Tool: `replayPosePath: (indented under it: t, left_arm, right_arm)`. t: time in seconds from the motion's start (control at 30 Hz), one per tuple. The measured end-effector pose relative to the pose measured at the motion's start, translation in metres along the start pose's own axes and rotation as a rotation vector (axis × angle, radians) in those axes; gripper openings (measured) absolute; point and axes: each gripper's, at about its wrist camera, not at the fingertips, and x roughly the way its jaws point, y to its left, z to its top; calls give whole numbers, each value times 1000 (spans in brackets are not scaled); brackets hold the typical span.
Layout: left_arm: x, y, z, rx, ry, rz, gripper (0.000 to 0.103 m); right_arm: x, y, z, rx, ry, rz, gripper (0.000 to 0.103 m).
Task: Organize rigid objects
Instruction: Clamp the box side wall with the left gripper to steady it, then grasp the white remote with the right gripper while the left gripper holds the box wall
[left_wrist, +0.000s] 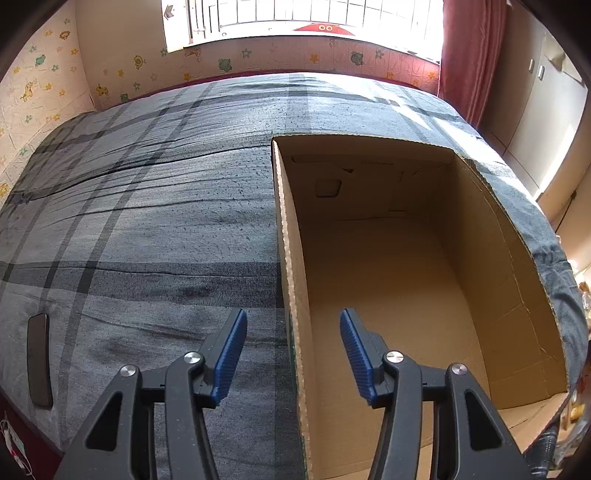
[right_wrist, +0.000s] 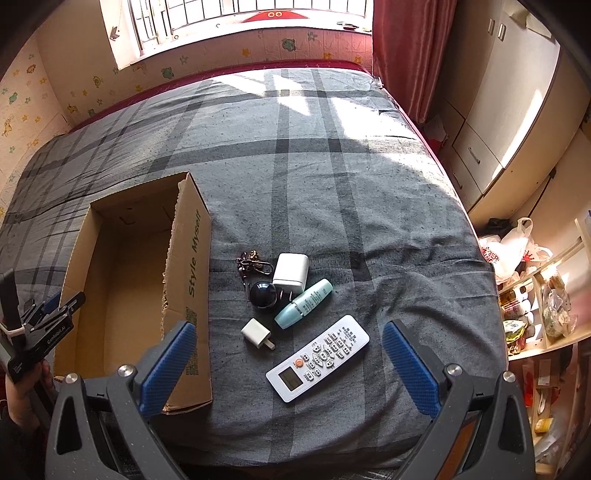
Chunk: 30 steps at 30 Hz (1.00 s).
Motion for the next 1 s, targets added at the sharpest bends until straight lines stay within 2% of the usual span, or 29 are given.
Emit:
replayPosePath:
  t: [0.03, 0.1, 0.13, 0.3, 0.53, 1.0]
  left_arm:
    - [2, -1, -1, 9, 2, -6, 42]
    - [4, -2, -4, 25, -4, -4, 19]
    - [5, -2, -4, 29, -6, -5, 17]
    - [5, -1, -4, 16, -8, -20, 15]
    - [7, -5, -4, 37, -13, 11, 15]
    - [8, -3, -3, 32, -6, 0, 15]
  right_arm:
    - [1, -1, 0, 1, 3, -1, 103]
    - [4, -2, -1, 4, 9, -3, 103]
    - [6, -2, -1, 5, 13, -6, 103]
    - [12, -7, -3, 14, 21, -9, 103]
    - [25, -17, -7, 34, 29, -41, 103]
    - [93, -44, -28, 143, 110, -97, 103]
